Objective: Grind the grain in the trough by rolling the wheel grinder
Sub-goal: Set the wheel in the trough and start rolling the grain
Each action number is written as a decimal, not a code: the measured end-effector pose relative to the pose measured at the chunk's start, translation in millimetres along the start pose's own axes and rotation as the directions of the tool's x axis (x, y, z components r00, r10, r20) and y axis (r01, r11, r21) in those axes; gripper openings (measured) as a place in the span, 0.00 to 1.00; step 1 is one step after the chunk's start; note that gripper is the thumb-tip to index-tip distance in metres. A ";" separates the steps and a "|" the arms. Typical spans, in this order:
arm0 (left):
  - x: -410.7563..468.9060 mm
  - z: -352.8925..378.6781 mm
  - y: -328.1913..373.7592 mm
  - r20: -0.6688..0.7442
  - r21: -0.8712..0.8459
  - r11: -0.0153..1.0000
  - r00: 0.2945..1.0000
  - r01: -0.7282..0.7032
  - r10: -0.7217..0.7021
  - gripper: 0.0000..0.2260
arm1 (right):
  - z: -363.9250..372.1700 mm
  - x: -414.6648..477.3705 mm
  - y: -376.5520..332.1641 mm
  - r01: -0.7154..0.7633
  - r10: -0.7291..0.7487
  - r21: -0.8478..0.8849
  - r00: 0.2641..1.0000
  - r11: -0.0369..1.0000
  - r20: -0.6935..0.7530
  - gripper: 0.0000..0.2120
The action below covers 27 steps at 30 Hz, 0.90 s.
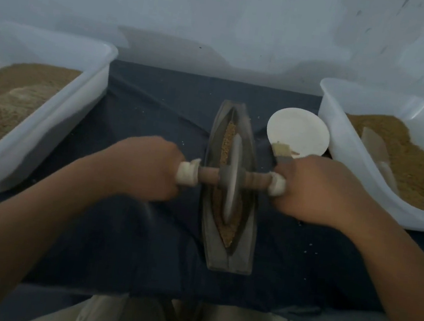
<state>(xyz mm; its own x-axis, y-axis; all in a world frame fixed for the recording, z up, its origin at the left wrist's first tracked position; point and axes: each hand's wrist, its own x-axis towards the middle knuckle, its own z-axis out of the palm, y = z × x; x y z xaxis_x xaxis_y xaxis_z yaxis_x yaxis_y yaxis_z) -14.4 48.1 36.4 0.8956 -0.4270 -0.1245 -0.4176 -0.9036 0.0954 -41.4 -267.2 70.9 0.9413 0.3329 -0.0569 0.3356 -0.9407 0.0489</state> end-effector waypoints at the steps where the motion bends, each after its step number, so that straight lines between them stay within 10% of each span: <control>1: 10.1 -1.8 0.1 -0.035 0.016 1.000 0.999 0.021 -0.021 0.12 | -2.4 13.5 -1.1 -0.028 0.027 0.015 0.999 0.999 0.038 0.09; 8: 93.1 -41.4 -6.9 -0.136 0.077 0.976 0.972 0.204 -0.192 0.10 | -4.8 104.3 4.1 -0.231 0.220 -0.067 0.964 0.971 -0.149 0.11; 15: 13.6 -16.1 5.9 0.001 0.147 0.988 0.999 -0.039 0.039 0.08 | 5.2 1.6 4.3 -0.090 0.067 0.119 0.980 0.989 0.188 0.08; 22: 71.4 -29.4 -2.1 -0.226 0.131 0.977 0.964 0.169 -0.136 0.11 | 7.6 78.9 3.1 -0.244 0.241 -0.004 0.961 0.970 -0.135 0.12; 27: 59.4 -32.4 -2.1 -0.055 0.057 0.993 0.993 0.108 -0.105 0.11 | 1.5 68.9 2.5 -0.153 0.151 -0.021 0.985 0.988 -0.088 0.10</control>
<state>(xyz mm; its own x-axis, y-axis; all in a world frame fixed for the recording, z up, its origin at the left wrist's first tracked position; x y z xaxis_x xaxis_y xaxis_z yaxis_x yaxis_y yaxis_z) 44.6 25.8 60.7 0.9416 -0.3273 -0.0796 -0.3263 -0.9449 0.0254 24.3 -246.7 65.6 0.9808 0.1913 0.0386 0.1879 -0.9791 0.0781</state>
